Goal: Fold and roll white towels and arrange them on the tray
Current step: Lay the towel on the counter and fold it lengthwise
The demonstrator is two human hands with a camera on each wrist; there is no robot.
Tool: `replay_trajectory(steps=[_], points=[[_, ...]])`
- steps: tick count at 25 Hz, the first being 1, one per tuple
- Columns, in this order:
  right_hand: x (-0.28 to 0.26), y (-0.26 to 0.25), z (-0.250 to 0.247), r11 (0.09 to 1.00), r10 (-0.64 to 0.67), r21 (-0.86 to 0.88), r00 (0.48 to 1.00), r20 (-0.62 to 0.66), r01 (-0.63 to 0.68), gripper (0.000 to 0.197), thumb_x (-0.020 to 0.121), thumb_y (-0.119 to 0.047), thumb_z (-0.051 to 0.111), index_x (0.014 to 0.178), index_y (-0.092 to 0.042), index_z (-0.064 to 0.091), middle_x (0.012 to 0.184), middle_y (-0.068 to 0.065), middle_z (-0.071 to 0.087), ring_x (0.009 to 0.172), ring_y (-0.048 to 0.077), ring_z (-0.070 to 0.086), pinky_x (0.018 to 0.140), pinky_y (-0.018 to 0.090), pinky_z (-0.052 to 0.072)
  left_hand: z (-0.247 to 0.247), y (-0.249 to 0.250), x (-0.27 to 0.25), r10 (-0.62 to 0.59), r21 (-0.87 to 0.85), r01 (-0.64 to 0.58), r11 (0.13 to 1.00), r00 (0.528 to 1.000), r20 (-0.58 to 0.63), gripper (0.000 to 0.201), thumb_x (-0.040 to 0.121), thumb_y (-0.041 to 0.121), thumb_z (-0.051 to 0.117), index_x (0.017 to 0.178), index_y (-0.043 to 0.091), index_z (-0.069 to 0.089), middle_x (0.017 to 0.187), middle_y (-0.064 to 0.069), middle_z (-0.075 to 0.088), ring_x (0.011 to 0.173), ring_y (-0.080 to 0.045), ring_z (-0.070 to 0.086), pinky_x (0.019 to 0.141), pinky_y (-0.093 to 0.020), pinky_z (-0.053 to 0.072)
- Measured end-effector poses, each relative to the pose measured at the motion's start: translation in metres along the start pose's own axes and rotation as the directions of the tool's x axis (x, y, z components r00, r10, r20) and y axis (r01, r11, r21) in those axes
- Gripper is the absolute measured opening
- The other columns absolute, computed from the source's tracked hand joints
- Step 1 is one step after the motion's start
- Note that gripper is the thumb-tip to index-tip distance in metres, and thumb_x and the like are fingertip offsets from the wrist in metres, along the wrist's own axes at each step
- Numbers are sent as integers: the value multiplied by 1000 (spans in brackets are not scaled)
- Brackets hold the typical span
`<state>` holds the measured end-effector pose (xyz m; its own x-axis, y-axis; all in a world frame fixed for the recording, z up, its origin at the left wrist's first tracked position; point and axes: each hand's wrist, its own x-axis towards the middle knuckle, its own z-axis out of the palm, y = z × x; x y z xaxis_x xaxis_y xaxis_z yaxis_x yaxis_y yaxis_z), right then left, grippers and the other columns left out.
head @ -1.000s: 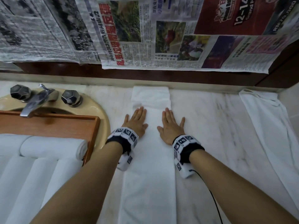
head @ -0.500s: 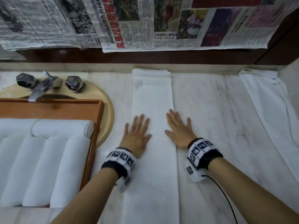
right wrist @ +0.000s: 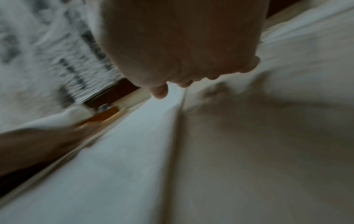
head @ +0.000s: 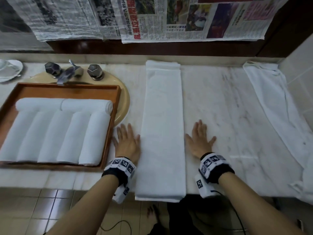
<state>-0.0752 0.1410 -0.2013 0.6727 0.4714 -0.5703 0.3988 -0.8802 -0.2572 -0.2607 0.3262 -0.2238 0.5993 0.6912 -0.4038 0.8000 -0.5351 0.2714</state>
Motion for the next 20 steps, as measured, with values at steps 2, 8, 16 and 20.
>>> replay_trajectory(steps=[2, 8, 16, 20], points=[[-25, -25, 25, 963, -244, -114, 970, 26, 245, 67, 104, -40, 22, 151, -16, -18, 154, -6, -33, 145, 16, -25, 113, 63, -9, 14, 26, -22, 269, 22, -271, 962, 962, 48, 62, 101, 46, 7, 154, 20, -11, 159, 1, -22, 145, -16, -23, 119, -51, -8], [-33, 21, 33, 999, -22, -48, 1000, 19, 23, 65, 103, -42, 17, 152, -17, -19, 154, -6, -33, 145, 17, -26, 114, 62, -9, 14, -28, -33, -15, -4, 16, 1000, 998, 62, 60, 103, 43, 13, 152, 26, -18, 157, 5, -30, 143, -19, -30, 118, -51, -11], [-64, -3, 66, 935, -283, -198, 955, 83, 294, 64, 103, -42, 17, 151, -20, -21, 150, -10, -38, 142, 12, -29, 114, 63, -8, 34, -12, -56, 348, 146, -362, 921, 931, 111, 60, 99, 46, 2, 151, 27, -21, 155, 11, -32, 144, -13, -28, 118, -50, -12], [-63, 3, 51, 988, -86, -131, 996, -16, 83, 67, 103, -43, 17, 149, -16, -23, 153, -3, -36, 143, 17, -28, 113, 63, -12, 21, -19, -55, 147, 74, -152, 986, 987, 66, 61, 103, 41, 10, 151, 18, -19, 156, 1, -29, 144, -18, -27, 116, -50, -17]])
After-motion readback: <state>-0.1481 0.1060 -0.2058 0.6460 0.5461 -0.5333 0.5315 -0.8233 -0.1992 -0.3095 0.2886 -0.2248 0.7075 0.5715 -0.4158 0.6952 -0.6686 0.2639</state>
